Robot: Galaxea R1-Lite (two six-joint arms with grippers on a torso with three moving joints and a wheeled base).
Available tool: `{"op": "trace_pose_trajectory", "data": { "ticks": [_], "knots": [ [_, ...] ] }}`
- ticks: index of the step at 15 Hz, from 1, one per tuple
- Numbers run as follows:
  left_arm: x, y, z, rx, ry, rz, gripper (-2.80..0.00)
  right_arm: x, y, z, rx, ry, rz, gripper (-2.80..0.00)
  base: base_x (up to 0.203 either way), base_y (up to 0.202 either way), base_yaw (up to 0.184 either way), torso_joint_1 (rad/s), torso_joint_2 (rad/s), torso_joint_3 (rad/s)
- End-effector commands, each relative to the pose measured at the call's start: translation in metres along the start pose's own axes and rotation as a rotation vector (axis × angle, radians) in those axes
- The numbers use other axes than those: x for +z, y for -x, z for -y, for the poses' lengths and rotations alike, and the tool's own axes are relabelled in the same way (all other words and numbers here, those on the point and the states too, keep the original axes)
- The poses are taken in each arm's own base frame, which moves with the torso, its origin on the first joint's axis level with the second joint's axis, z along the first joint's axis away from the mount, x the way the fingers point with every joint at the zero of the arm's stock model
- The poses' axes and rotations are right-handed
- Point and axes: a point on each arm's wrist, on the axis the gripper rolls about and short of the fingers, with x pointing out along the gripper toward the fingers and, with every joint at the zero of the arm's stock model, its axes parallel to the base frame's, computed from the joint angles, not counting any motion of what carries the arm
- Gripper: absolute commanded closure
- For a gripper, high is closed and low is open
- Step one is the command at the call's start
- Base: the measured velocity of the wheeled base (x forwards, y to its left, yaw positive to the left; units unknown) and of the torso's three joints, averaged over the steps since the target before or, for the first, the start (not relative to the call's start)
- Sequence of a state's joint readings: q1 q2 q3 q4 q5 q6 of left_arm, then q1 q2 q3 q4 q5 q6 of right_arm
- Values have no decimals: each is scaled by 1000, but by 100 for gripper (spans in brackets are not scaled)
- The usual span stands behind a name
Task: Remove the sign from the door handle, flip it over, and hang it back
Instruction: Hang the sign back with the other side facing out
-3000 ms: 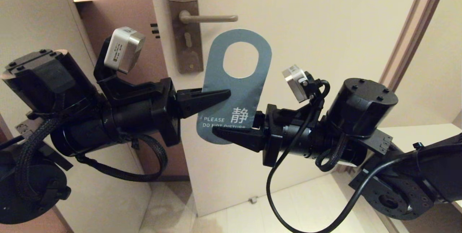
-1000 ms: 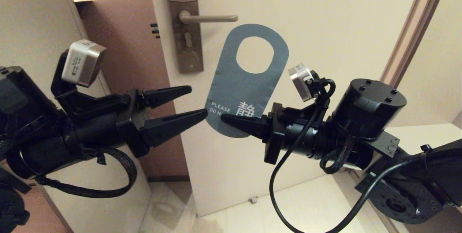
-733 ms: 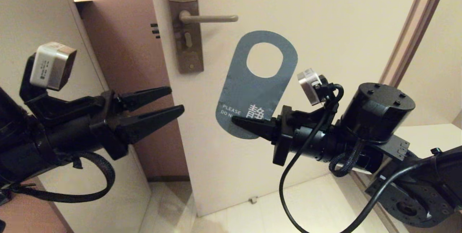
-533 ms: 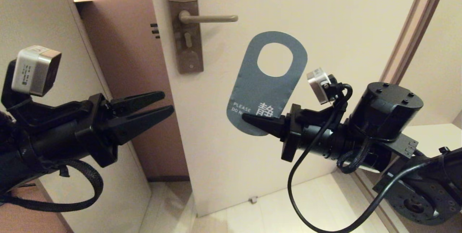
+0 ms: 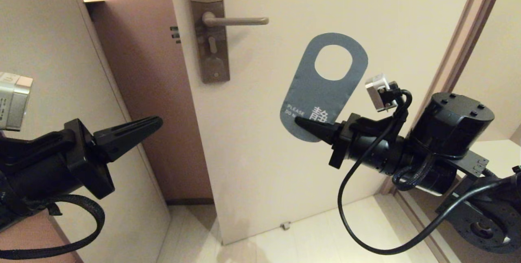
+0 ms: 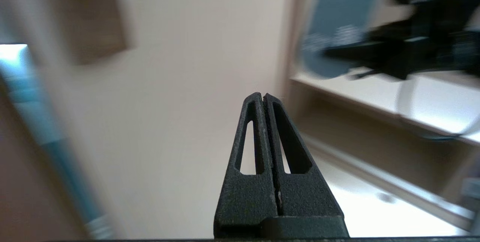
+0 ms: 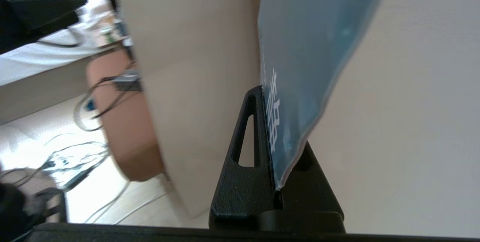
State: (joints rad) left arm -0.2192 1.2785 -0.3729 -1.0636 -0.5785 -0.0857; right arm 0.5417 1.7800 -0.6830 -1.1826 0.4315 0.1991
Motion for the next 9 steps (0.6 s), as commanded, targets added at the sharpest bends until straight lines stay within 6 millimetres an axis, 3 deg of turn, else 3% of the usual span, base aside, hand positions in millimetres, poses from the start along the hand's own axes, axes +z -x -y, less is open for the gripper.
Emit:
{"op": "trace_pose_trajectory", "data": {
  "ticks": [1,5,9],
  "knots": [
    [-2,3,0,68,-29,2,0,4,9,7,-34,10,12,0,0,0,0,0,0,0],
    [-25,16,1,287,-111,-85,0,2,45,30,-192,47,-8,0,0,0,0,0,0,0],
    [-40,51,3,443,-136,-173,0,5,71,43,-296,63,-4,0,0,0,0,0,0,0]
  ]
}}
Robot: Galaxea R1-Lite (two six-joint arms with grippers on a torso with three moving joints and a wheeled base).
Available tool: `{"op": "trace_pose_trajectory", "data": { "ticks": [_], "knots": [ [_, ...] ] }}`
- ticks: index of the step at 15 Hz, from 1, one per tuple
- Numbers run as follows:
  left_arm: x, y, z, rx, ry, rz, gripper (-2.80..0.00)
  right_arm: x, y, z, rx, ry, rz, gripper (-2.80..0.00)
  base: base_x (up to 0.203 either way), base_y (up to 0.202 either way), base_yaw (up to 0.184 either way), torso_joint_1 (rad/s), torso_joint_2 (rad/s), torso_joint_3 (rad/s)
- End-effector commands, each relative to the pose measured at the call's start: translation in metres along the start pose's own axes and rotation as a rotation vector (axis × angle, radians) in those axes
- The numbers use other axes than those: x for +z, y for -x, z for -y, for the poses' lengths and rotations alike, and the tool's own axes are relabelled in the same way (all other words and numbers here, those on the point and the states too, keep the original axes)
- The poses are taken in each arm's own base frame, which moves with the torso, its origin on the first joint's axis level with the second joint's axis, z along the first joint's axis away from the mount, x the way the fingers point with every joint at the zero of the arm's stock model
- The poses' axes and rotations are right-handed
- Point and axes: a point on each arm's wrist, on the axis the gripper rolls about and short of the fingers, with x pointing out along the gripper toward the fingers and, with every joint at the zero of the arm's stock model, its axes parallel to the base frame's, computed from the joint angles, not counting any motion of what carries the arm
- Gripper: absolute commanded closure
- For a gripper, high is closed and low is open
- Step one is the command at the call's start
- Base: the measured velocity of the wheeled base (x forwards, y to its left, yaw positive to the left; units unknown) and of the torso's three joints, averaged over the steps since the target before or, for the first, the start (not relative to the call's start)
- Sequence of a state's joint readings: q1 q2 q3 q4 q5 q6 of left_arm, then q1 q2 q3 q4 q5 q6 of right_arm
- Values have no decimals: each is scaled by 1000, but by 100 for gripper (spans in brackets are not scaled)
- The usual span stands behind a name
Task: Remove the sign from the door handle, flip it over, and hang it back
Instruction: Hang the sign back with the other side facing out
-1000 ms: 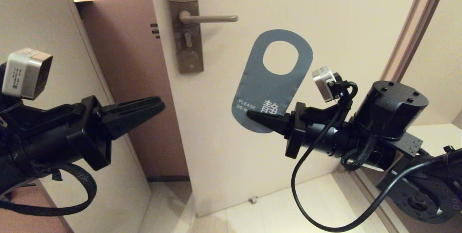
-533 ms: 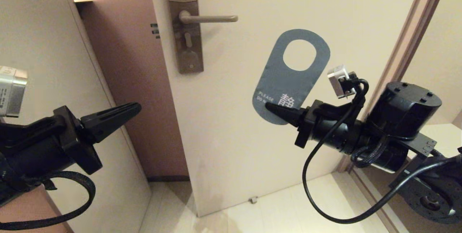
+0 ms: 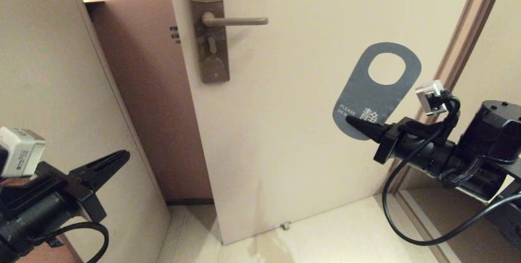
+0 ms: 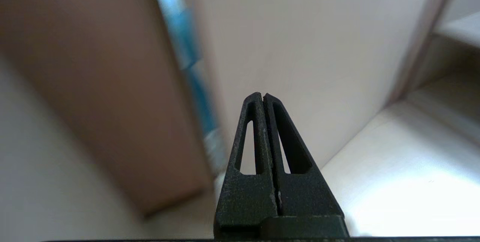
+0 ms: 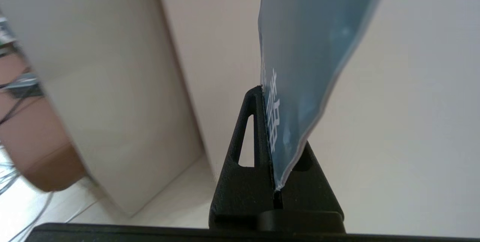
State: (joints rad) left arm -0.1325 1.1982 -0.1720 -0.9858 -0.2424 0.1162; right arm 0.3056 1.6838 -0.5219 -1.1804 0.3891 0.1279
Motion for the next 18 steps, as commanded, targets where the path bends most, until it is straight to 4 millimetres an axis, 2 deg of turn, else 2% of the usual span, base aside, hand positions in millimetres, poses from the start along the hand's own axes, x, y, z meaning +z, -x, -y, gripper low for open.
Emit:
{"op": "trace_pose_trajectory", "data": {
  "ticks": [1,6,10,13,16,18],
  "knots": [
    [-6,17,-3,58,-18,-6,0,5,7,7,-37,6,20,0,0,0,0,0,0,0],
    [-28,47,-4,261,-44,-95,0,3,21,25,-214,0,25,0,0,0,0,0,0,0],
    [-34,76,6,341,-47,-105,0,-2,46,26,-270,-9,9,0,0,0,0,0,0,0],
    [-42,107,20,361,-53,-82,0,7,62,29,-315,9,45,0,0,0,0,0,0,0],
    [-58,134,33,399,-55,-80,0,5,65,30,-328,50,33,0,0,0,0,0,0,0],
    [-67,142,37,447,-54,-109,0,4,64,31,-327,66,23,0,0,0,0,0,0,0]
  ]
}}
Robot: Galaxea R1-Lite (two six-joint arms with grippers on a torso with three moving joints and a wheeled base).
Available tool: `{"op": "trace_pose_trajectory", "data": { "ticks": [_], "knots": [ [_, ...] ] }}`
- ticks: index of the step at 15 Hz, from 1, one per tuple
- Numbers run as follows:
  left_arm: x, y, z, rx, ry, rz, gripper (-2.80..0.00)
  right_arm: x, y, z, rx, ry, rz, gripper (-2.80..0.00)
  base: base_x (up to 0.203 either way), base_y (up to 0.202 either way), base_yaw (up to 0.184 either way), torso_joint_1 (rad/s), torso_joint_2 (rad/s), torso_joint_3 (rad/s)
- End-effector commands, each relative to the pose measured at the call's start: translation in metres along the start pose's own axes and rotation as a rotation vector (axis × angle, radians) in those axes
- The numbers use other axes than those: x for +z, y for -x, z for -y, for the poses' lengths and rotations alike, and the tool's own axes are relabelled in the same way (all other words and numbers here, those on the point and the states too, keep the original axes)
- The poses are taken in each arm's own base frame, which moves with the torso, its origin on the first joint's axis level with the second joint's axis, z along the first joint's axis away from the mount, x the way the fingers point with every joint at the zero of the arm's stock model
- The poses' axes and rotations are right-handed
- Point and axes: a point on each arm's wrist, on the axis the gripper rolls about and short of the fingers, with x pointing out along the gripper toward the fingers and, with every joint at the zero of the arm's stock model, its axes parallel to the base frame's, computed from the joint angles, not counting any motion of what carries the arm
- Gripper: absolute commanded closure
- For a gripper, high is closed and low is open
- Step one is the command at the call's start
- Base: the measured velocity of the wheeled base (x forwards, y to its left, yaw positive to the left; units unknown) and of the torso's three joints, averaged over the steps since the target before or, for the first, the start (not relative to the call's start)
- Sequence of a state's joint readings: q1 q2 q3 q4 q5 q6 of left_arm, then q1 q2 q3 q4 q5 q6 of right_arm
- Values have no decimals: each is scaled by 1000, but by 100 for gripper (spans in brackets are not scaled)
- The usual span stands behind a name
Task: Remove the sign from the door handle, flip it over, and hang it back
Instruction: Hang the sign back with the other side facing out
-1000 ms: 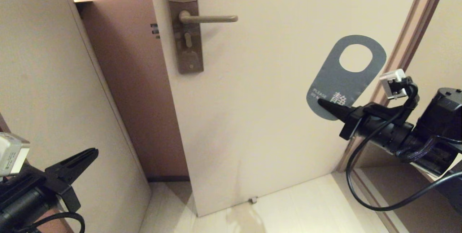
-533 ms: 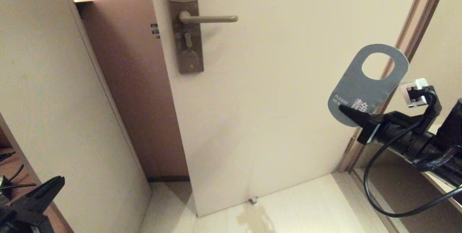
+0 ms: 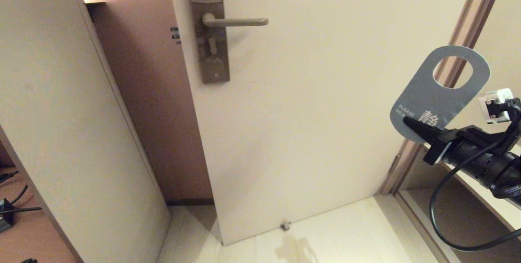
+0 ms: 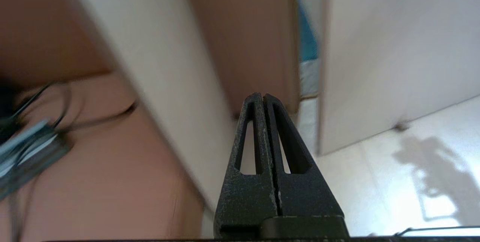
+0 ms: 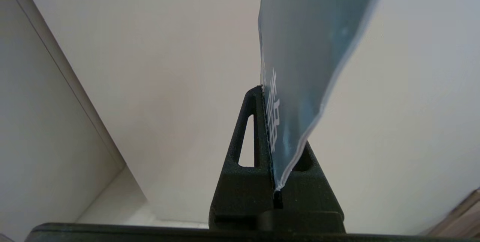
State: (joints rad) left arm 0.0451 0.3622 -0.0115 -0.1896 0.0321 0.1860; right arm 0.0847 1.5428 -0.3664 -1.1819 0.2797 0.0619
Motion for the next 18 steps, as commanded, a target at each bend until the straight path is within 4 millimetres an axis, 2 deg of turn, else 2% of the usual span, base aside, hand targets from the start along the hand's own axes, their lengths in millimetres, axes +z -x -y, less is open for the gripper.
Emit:
{"op": "trace_pose_trajectory", "data": {
  "ticks": [1,4,7,12,18],
  "knots": [
    [-9,9,1,38,0,37,0,0,0,0,1,2,5,0,0,0,0,0,0,0],
    [-15,16,2,-3,-1,72,0,0,9,-1,-5,3,6,0,0,0,0,0,0,0],
    [-28,30,5,-86,-7,155,0,-3,29,5,-61,0,0,0,0,0,0,0,0,0],
    [-30,31,6,-112,17,143,0,-12,66,4,-130,-6,-11,0,0,0,0,0,0,0],
    [-31,30,4,-67,168,132,0,-24,106,-7,-170,-5,-2,0,0,0,0,0,0,0]
  ]
}}
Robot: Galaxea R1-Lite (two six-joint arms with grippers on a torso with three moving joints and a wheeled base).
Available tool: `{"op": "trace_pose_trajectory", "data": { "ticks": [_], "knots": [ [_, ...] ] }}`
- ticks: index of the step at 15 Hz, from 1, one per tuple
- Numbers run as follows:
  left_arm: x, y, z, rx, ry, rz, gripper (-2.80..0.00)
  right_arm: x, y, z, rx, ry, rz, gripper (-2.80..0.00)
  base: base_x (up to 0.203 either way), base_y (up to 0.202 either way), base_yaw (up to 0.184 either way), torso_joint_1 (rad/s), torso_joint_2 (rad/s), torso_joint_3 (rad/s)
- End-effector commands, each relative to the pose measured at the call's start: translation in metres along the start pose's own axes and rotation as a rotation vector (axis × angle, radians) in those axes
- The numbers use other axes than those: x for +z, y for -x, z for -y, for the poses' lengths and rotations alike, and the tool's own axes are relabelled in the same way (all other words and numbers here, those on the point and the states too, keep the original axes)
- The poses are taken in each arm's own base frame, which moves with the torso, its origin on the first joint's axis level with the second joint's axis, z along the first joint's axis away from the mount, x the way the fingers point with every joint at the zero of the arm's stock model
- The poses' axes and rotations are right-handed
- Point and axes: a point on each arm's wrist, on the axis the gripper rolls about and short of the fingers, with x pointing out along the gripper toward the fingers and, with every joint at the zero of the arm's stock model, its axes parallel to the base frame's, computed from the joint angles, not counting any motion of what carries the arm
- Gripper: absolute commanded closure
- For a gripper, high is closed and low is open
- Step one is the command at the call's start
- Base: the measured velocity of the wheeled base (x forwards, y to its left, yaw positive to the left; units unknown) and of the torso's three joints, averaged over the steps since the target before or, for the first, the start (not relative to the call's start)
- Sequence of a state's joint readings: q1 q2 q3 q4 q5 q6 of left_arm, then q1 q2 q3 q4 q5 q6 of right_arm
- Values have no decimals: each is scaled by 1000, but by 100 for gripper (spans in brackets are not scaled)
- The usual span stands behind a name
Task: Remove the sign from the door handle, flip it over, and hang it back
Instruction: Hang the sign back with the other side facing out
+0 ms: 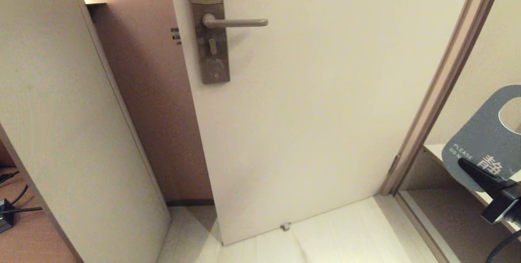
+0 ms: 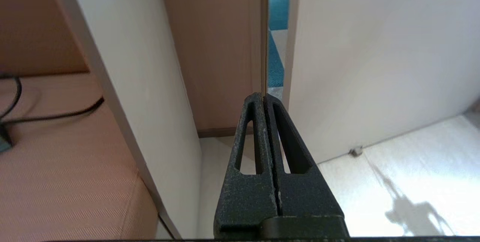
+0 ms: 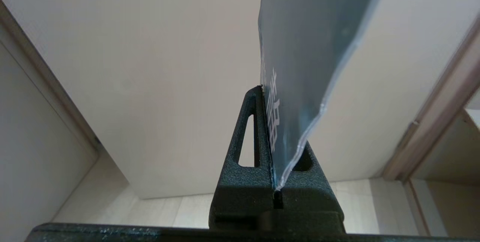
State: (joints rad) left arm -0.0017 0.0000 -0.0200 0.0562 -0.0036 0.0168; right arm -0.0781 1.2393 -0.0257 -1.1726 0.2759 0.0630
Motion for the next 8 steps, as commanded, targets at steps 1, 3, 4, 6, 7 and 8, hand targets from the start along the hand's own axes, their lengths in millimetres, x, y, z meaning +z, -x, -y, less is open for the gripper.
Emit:
{"op": "trace_pose_trajectory", "data": {
  "ticks": [1,3,4,6,7,8],
  "knots": [
    [0,0,0,2,4,-1,0,3,14,-3,-13,11,44,0,0,0,0,0,0,0],
    [0,0,0,2,5,-1,0,4,28,-5,-56,13,56,0,0,0,0,0,0,0],
    [0,0,0,2,5,-1,0,4,36,-7,-68,13,58,0,0,0,0,0,0,0],
    [0,0,0,2,5,-1,0,0,52,-11,-102,7,49,0,0,0,0,0,0,0],
    [0,0,0,2,5,-1,0,-3,60,-13,-122,3,39,0,0,0,0,0,0,0],
    [0,0,0,2,5,-1,0,-7,67,-15,-138,-3,17,0,0,0,0,0,0,0]
  ]
}}
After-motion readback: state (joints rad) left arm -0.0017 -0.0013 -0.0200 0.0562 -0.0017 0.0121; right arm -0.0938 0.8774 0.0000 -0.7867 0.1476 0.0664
